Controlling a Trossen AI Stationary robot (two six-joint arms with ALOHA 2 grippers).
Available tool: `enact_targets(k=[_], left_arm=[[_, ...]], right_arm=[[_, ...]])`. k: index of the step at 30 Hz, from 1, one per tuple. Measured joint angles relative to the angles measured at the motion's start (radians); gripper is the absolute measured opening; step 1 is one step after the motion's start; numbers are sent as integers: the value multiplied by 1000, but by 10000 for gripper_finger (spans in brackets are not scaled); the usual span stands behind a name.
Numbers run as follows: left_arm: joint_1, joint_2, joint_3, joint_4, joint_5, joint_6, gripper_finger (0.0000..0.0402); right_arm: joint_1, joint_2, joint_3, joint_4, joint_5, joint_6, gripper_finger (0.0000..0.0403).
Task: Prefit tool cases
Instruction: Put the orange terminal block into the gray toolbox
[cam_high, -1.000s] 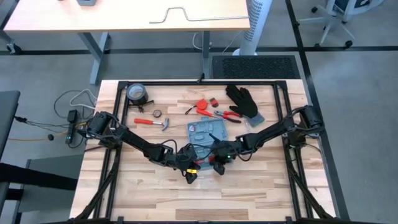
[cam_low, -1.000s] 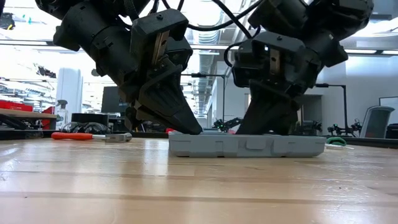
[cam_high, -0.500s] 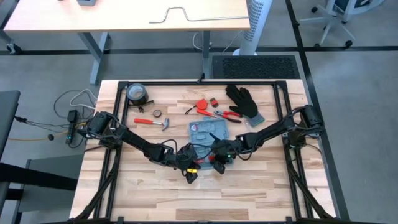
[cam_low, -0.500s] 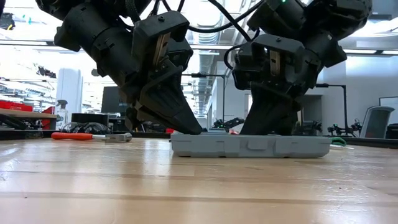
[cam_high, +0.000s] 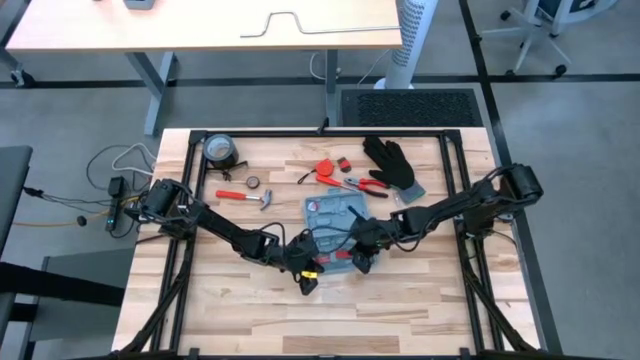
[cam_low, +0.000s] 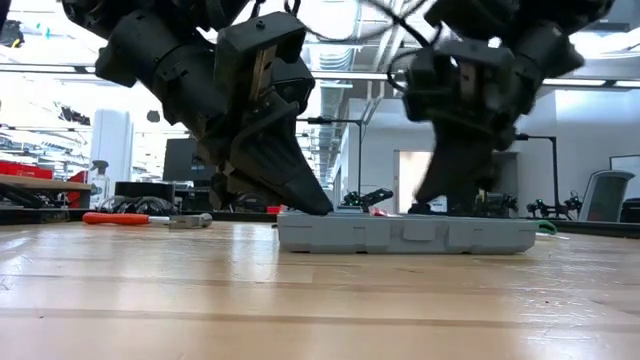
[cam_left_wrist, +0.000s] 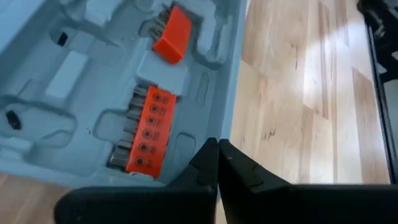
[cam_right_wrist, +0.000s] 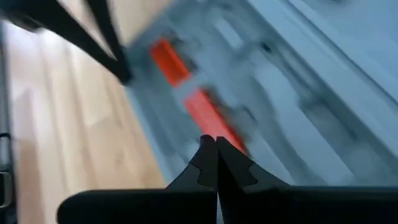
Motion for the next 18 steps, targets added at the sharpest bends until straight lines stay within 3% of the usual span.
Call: enact_targets(k=[8,18], left_arm=[[31,0,0,24,77,27,0],[53,0,5,42,74,27,0]], right_arm=[[5,-39,-92,-18,34,84,0],[9,-20,-89,-17,38,88,0]])
